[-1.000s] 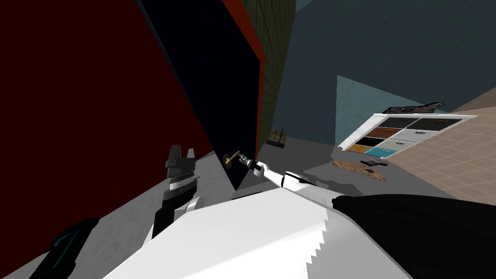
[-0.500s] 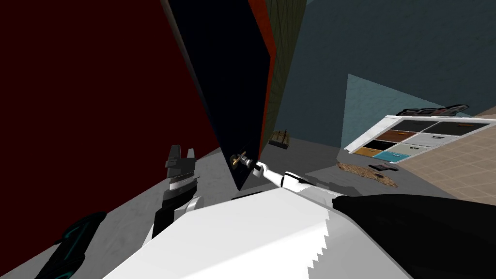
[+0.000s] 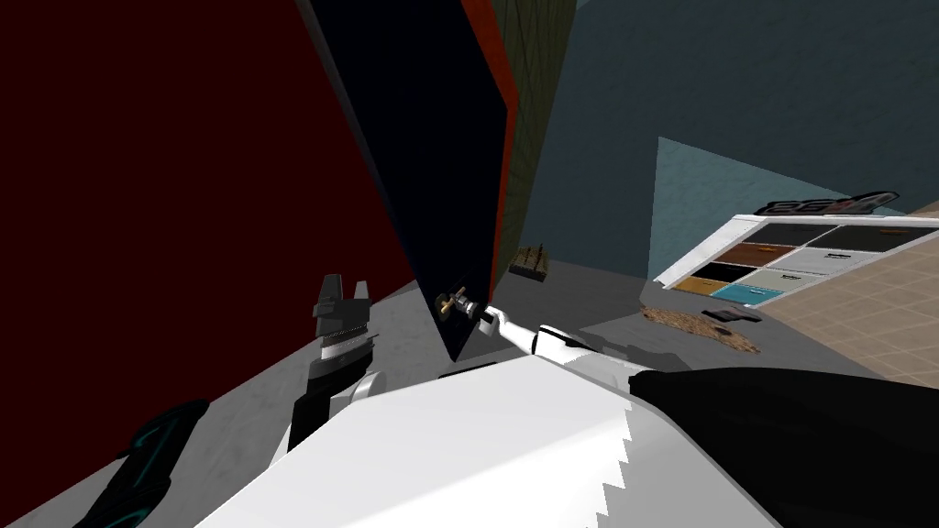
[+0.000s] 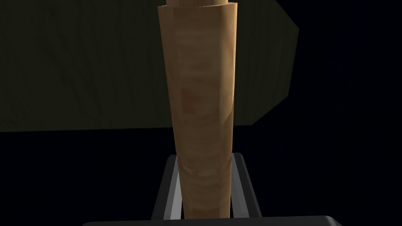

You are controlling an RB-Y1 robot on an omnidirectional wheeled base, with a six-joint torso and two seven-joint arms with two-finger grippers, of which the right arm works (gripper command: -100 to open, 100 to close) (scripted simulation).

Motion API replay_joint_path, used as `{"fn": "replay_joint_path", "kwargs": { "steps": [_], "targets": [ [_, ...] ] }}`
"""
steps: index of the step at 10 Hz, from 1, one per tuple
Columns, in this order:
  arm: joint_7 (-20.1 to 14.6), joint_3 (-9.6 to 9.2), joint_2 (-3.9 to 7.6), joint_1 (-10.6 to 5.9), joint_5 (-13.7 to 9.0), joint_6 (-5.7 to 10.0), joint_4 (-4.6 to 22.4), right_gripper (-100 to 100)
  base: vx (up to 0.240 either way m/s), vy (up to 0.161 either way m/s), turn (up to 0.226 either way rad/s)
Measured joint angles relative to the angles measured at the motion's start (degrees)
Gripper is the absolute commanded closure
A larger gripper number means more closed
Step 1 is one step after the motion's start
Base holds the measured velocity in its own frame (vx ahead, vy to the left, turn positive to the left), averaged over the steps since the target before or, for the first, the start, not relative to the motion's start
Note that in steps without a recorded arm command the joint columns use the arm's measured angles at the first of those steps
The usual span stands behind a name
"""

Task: Pull the door open

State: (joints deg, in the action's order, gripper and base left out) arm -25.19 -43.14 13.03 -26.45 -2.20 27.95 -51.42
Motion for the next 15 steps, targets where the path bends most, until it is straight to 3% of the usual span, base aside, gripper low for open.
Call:
{"fn": "replay_joint_path", "kwargs": {
  "steps": [3, 9, 11, 14, 15],
  "targets": [
    [-0.39, -0.50, 0.61, -0.16, 0.15, 0.37, -0.63, 100, -0.096, -0.122, -0.044],
    [-1.10, -1.58, 1.63, -0.28, 0.38, 1.65, 0.59, 100, -0.088, -0.176, -0.056],
    [-1.68, -2.13, 2.55, -0.28, 0.38, 1.89, 0.03, 100, -0.071, -0.214, -0.106],
    [-2.66, -3.14, 3.10, -1.05, 0.25, 3.94, 2.55, 100, -0.015, -0.187, -0.079],
    [-3.21, -3.57, 3.93, -1.04, 0.14, 4.63, 2.35, 100, -0.014, -0.150, -0.060]
  ]
}}
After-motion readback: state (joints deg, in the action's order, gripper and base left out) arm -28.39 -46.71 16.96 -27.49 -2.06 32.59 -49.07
